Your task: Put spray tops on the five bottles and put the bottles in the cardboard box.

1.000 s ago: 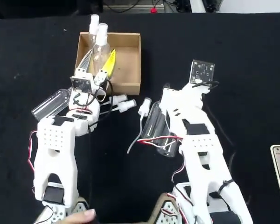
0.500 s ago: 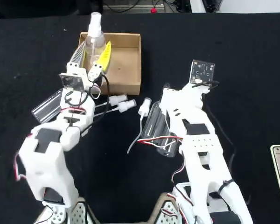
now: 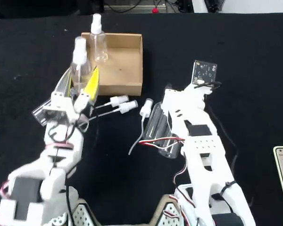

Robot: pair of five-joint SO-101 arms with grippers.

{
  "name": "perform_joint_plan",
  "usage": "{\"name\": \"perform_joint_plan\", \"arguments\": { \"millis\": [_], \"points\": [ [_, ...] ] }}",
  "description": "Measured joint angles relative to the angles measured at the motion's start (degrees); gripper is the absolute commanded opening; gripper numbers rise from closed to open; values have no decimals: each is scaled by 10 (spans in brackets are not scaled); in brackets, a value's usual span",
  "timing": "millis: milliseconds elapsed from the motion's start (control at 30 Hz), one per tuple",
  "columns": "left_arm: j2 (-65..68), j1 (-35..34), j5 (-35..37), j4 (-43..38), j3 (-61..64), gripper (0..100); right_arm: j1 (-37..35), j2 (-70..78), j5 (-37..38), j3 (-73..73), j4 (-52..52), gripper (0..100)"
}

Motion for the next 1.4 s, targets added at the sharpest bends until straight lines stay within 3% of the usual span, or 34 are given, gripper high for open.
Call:
{"name": "perform_joint_plan", "arguments": {
  "millis": [233, 467, 900, 1400],
  "points": [
    [-76, -3, 53, 4, 101, 195, 0, 0, 0, 0, 0, 194],
    [-62, -4, 108, 91, 104, 194, 0, 0, 0, 0, 0, 194],
    [31, -4, 113, 100, 106, 191, 0, 0, 0, 0, 0, 194],
    [298, -4, 92, -213, 93, 191, 0, 0, 0, 0, 0, 194]
  ]
}}
